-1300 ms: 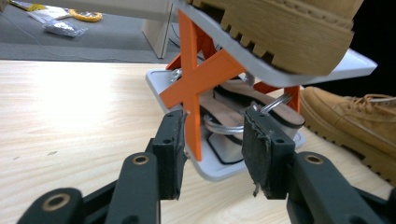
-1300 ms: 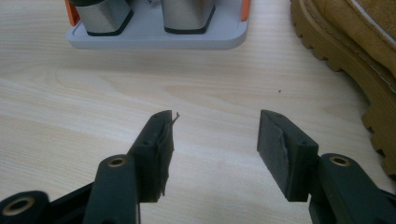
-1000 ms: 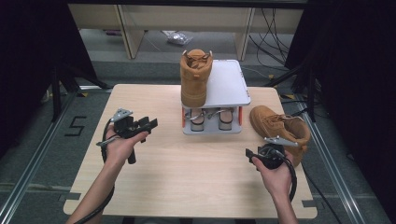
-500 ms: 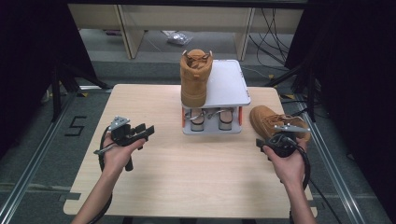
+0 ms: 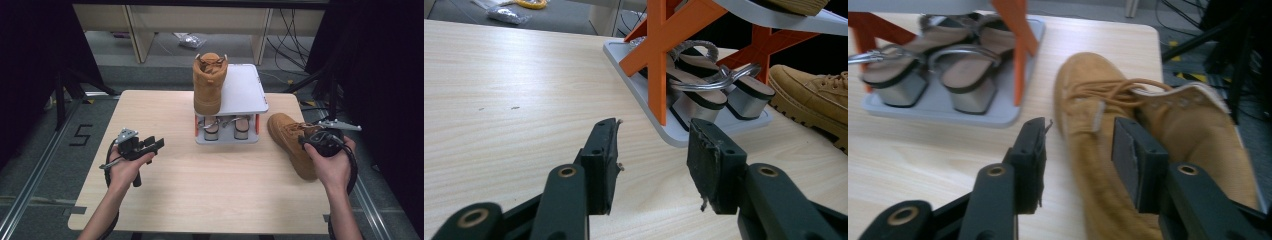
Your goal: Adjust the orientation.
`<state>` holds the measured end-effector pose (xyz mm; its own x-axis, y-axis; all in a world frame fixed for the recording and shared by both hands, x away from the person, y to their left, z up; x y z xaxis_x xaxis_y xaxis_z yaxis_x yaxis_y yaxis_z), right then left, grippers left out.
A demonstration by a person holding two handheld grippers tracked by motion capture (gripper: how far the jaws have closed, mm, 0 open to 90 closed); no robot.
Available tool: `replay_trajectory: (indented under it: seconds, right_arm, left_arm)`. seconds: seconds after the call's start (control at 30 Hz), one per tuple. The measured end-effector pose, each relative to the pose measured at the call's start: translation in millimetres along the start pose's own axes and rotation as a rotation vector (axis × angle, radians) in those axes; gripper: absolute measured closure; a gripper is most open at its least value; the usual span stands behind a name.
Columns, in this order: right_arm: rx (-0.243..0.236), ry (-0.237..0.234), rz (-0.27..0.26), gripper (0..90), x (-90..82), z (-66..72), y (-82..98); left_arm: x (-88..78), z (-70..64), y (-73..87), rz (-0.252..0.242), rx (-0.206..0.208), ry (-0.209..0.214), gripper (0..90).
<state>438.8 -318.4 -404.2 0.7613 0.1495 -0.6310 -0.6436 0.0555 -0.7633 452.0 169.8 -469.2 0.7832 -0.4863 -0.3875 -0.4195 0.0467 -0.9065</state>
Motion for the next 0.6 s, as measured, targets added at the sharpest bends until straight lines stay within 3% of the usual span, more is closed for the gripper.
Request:
replay_trajectory:
  seconds: [0.07, 0.13, 0.17, 0.27, 0.4, 0.43, 0.47, 0.6]
  right_arm:
    - [-0.008, 0.028, 0.019, 54.1, 2.2, -5.8, -0.1]
    - [-0.021, 0.038, 0.092, 53.0, 5.5, -8.2, 5.9]
    - [-0.076, 0.023, 0.105, 53.0, 9.2, -12.0, 6.4]
    - [-0.097, 0.049, 0.159, 55.0, 17.2, -13.0, 11.0]
    - [-0.102, 0.062, 0.21, 67.7, 23.1, -11.5, 10.4]
    - [-0.056, 0.075, 0.231, 70.3, 21.9, -7.3, 11.2]
    - [-0.092, 0.069, 0.225, 72.8, 22.3, -9.0, 8.6]
    - [-0.055, 0.024, 0.234, 78.2, 24.4, 2.7, 7.0]
  left_arm:
    - [-0.6, 0.0, 0.8, 0.007, 0.007, -0.002, 54.6]
    - [-0.5, 0.3, 1.6, 0.005, 0.006, -0.002, 54.6]
    - [-0.5, 0.6, 2.2, 0.006, 0.006, -0.001, 54.7]
    - [-0.7, 1.7, 3.7, 0.012, 0.003, -0.006, 54.7]
    - [-1.2, 3.1, 4.2, 0.011, -0.001, -0.005, 54.8]
    - [-1.4, 4.2, 4.6, 0.013, 0.002, -0.006, 54.9]
    - [-1.4, 5.2, 5.0, 0.016, 0.001, -0.009, 54.9]
    - [-1.2, 8.1, 5.7, 0.015, -0.009, -0.015, 55.2]
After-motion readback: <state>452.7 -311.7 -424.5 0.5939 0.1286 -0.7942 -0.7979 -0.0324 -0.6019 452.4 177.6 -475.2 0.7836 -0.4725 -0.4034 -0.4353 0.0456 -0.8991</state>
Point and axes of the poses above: each handheld gripper's, and its own axes: x roughly forward along the jaws, y roughly out of its underside, z roughly to its left, the point moved 6 cm from there along x, roughly forward along the jaws, and after that the axes turned 9 degrees about x, right-handed, at the moved point
